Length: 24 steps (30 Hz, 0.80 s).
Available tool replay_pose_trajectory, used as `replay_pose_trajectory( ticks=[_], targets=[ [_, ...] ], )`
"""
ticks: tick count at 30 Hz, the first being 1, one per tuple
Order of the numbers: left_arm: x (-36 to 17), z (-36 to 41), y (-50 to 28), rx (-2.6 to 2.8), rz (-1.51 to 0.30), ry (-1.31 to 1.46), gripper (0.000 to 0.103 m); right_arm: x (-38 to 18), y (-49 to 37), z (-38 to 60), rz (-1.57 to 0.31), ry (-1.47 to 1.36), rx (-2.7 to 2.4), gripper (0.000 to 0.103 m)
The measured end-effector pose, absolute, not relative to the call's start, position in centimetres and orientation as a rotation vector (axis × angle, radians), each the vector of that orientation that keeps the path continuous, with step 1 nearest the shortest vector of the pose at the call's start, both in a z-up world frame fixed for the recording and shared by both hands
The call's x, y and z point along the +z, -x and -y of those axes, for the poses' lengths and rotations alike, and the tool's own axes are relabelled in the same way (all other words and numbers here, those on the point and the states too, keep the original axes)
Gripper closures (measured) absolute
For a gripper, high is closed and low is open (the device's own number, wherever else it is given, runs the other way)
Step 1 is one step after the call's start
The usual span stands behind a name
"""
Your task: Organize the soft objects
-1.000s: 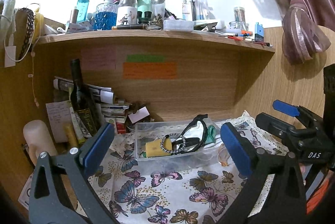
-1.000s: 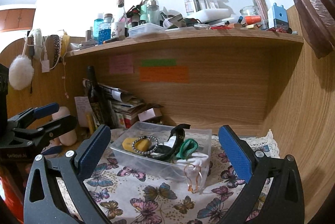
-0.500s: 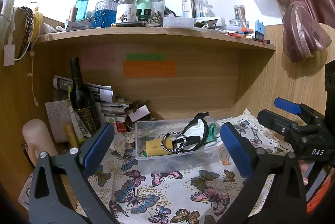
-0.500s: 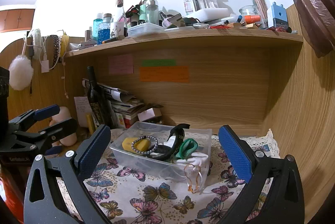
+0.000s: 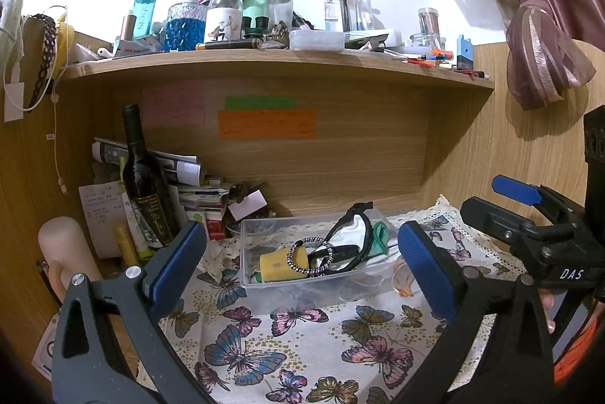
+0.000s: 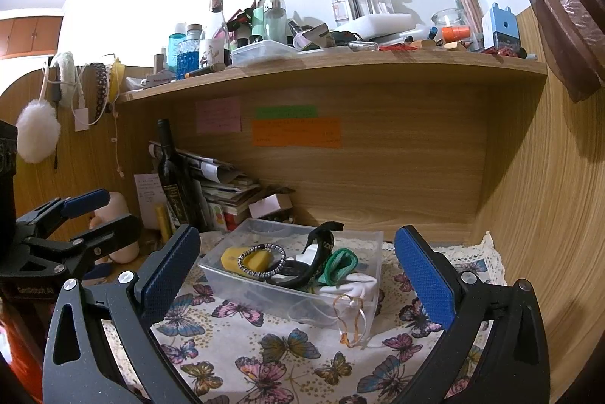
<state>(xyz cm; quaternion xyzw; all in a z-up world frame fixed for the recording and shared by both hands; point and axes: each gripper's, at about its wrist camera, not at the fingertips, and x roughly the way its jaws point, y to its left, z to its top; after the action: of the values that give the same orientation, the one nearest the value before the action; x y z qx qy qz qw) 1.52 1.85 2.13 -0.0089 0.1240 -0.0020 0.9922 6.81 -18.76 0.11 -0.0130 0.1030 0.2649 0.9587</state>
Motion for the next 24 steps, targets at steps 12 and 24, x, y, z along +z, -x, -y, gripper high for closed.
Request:
replay_pose_trajectory(
  ticks=[12,24],
  targets=[
    [1.94,-1.80,-1.76,-0.020,-0.264,0.025,0.000,0.05,-6.84,18.74,-0.215,0.024,0.536,0.000],
    [1.55,-2.12,-1.99,-0.033,-0.276,0.036,0.000,-0.07,-7.04,18.49,-0.224,0.036,0.542,0.000]
  ],
)
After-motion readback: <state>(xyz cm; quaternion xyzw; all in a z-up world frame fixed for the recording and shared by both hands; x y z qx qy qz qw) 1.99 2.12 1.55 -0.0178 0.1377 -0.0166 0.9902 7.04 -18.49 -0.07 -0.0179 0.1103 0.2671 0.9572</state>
